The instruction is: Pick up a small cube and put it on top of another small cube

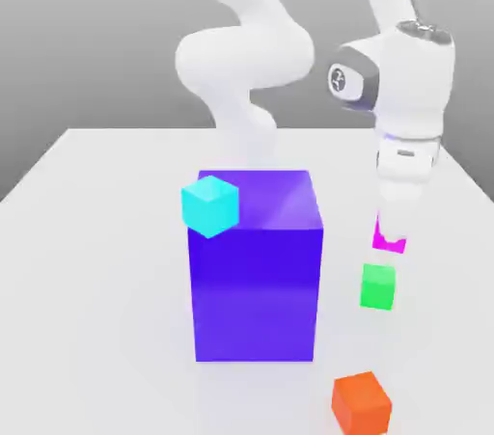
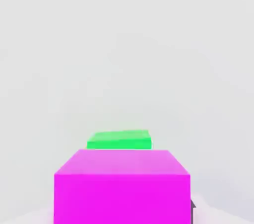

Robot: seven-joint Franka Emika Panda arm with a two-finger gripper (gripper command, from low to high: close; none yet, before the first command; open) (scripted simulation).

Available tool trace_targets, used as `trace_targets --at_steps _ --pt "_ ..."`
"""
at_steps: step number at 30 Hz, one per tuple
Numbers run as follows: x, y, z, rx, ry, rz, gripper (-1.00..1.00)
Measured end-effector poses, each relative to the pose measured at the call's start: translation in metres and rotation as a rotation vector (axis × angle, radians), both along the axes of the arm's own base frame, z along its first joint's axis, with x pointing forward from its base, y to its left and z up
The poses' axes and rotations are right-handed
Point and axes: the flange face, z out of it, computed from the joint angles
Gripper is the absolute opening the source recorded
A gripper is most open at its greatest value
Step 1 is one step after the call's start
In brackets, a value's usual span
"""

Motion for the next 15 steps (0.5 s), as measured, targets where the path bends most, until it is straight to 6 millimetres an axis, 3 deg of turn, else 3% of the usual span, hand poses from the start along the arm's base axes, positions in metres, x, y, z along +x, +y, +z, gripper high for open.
trace_targets --at_steps 5,6,12,15 --pt "0.0 -0.003 -0.039 -0.001 -0.001 -0.007 -1.0" --pt "0.0 -0.003 -0.045 0.001 0.0 -0.006 1.0" --pt "-0.003 -0.001 -0.048 0.002 0.0 0.002 1.0" --pt "-0.001 -0.001 -0.034 -0.001 -0.002 0.001 1.0"
